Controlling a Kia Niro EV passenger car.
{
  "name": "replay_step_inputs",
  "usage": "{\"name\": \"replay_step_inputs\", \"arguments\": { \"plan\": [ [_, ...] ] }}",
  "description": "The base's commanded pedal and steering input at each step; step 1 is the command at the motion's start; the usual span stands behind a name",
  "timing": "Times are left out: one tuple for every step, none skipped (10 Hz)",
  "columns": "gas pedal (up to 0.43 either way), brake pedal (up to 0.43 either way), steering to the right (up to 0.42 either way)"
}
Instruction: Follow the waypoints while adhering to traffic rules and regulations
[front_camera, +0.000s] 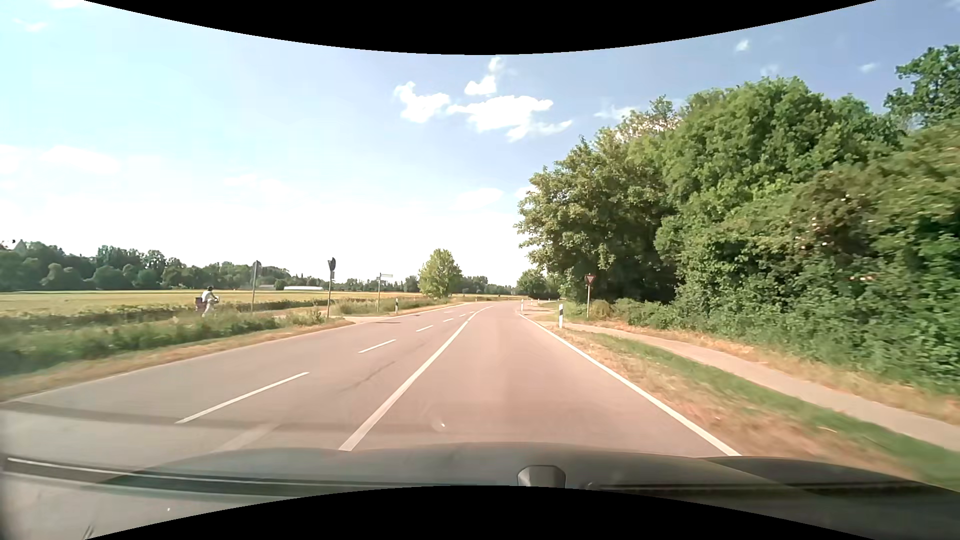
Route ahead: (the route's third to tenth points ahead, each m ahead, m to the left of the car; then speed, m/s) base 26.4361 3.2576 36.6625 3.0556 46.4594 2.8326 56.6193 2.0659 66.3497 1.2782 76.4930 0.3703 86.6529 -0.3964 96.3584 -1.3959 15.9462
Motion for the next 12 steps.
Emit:
{"name": "replay_step_inputs", "arguments": {
  "plan": [
    [0.339,0.006,-0.01],
    [0.339,0.006,-0.01],
    [0.339,0.006,-0.009],
    [0.339,0.006,-0.008],
    [0.331,0.006,-0.007],
    [0.319,0.006,-0.006],
    [0.319,0.006,-0.006],
    [0.311,0.006,-0.006],
    [0.299,0.006,-0.005],
    [0.287,0.006,-0.004],
    [0.28,0.006,-0.003],
    [0.268,0.006,-0.002]
  ]
}}
